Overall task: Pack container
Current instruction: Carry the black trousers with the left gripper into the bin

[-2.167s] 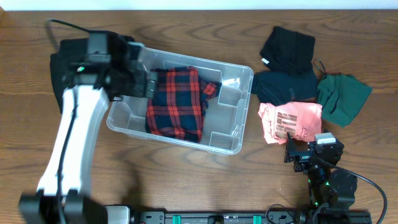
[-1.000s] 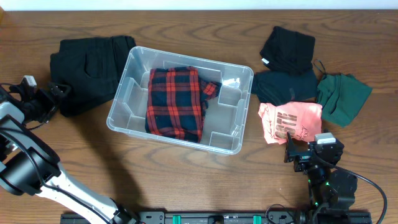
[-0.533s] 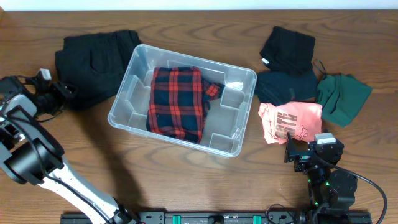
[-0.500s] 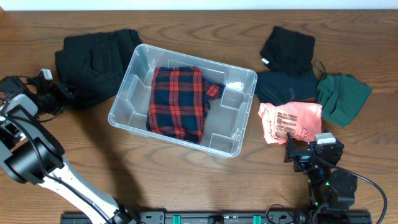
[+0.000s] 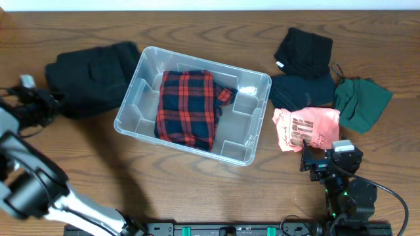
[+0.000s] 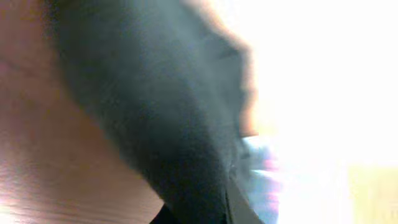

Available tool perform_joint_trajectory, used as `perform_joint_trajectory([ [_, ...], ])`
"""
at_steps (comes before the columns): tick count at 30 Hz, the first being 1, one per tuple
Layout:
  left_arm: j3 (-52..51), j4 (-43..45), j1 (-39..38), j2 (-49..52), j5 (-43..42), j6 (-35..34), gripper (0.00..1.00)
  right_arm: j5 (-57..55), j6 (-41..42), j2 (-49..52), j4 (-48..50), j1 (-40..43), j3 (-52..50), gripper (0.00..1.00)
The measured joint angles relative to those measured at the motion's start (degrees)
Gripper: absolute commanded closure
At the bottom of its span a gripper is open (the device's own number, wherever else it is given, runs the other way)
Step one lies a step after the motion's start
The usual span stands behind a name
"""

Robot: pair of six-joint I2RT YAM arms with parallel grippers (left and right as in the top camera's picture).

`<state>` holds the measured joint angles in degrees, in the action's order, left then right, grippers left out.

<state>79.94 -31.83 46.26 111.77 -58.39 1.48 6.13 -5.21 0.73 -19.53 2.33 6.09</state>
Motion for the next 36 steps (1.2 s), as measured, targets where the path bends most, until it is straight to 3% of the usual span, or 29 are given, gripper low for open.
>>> perform_joint_trajectory([
  [6,0.0,2.8,-2.1,-16.6,-8.7,-2.6,0.94,0.0,0.0,0.0,0.0,0.0,0.0,0.01],
  [12,0.0,11.8,-8.1,-26.6,-14.1,-10.4,0.94,0.0,0.0,0.0,0.0,0.0,0.0,0.01],
  [20,-0.5,24.9,-24.4,-33.6,-16.1,-16.9,0.94,0.0,0.0,0.0,0.0,0.0,0.0,0.01],
  [30,-0.5,23.7,-46.5,-32.6,-17.3,-17.9,0.94,0.0,0.0,0.0,0.0,0.0,0.0,0.01],
  [36,-1.0,16.4,-54.8,-30.4,-17.9,-10.3,0.94,0.0,0.0,0.0,0.0,0.0,0.0,0.01],
])
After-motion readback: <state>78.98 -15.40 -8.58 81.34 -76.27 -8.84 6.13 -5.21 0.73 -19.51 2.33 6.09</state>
